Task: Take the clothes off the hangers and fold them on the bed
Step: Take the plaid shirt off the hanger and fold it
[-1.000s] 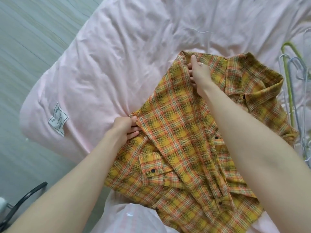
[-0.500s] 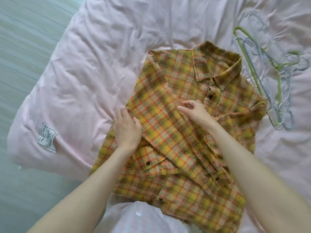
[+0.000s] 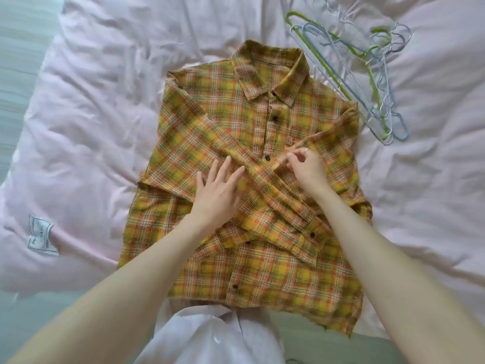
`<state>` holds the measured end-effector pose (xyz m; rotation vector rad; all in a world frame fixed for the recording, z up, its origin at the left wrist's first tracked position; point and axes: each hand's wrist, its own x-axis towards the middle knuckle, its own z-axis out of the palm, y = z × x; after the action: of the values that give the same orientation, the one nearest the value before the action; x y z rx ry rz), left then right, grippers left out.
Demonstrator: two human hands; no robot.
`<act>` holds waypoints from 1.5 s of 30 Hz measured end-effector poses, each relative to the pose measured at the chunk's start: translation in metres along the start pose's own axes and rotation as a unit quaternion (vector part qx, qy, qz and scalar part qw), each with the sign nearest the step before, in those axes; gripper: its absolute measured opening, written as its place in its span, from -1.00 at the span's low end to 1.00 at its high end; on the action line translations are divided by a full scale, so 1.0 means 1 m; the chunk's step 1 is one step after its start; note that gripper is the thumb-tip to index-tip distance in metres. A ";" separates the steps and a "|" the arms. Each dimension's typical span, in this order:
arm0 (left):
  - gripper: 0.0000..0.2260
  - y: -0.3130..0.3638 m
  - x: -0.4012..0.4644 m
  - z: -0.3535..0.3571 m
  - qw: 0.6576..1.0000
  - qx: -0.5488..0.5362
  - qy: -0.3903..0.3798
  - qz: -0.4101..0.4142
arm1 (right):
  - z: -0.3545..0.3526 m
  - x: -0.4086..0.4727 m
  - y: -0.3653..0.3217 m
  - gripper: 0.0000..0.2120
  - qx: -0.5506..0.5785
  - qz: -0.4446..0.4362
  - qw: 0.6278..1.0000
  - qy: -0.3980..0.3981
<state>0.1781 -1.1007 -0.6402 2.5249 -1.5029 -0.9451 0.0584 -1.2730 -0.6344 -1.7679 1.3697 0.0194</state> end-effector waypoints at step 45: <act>-0.50 -0.060 -0.108 0.053 0.930 -0.098 0.183 -0.302 | -0.032 -0.160 0.198 -0.26 -0.028 0.234 0.964 0.123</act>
<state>0.1599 -0.9683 -0.6529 2.8374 -0.5044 -0.5633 -0.1761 -1.1715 -0.6570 -1.4893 1.9626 0.0992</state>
